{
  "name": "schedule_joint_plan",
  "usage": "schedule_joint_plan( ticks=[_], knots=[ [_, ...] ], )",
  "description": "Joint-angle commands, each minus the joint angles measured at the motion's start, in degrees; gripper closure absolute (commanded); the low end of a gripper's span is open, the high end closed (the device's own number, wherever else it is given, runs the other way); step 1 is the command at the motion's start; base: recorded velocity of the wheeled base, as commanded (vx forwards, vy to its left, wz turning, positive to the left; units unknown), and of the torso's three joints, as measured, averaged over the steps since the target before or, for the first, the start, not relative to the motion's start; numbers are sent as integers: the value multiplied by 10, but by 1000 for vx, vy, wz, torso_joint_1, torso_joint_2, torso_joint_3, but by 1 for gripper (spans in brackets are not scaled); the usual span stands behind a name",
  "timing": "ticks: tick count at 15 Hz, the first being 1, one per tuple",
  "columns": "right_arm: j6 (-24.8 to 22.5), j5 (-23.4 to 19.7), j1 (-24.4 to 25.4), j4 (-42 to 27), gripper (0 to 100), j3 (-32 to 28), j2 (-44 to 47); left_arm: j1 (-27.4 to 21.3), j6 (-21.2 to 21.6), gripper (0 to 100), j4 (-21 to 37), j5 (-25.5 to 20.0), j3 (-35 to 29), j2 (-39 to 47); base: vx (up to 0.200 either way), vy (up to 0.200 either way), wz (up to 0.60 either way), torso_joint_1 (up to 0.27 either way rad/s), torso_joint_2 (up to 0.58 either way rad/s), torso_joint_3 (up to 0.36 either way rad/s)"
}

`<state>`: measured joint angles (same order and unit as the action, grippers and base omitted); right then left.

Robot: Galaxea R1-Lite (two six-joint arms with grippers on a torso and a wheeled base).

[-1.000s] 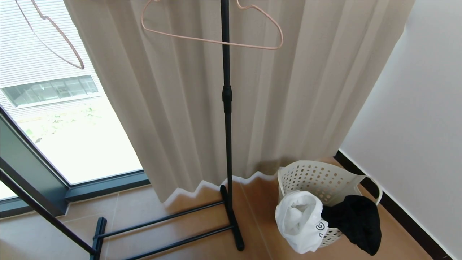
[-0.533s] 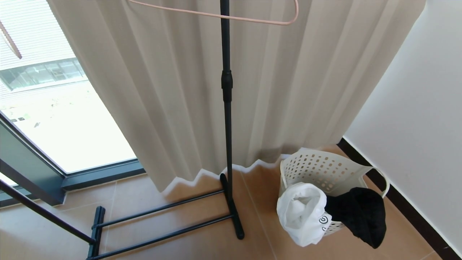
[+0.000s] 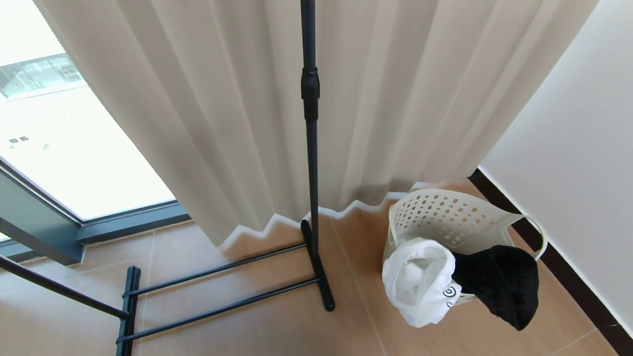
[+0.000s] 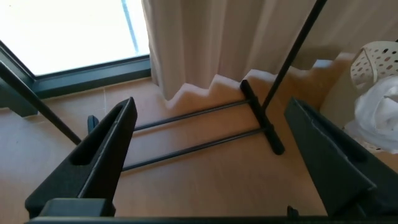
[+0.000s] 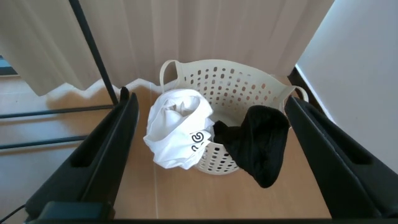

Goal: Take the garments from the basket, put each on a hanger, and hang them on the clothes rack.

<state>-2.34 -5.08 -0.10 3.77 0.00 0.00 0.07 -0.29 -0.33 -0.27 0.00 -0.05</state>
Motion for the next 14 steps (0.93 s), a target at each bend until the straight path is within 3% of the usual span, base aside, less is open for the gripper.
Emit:
schedule_joint_plan(
  ticks=[1, 14],
  knots=[
    [0, 0, 0, 0, 0, 0, 0, 0, -1, 0, 0, 0, 0, 0, 0, 0, 0, -7, 7, -203],
    [-10, -1, 0, -3, 0, 0, 1, -1, -2, 0, 0, -1, 0, 0, 0, 0, 0, 1, 5, -197]
  ],
)
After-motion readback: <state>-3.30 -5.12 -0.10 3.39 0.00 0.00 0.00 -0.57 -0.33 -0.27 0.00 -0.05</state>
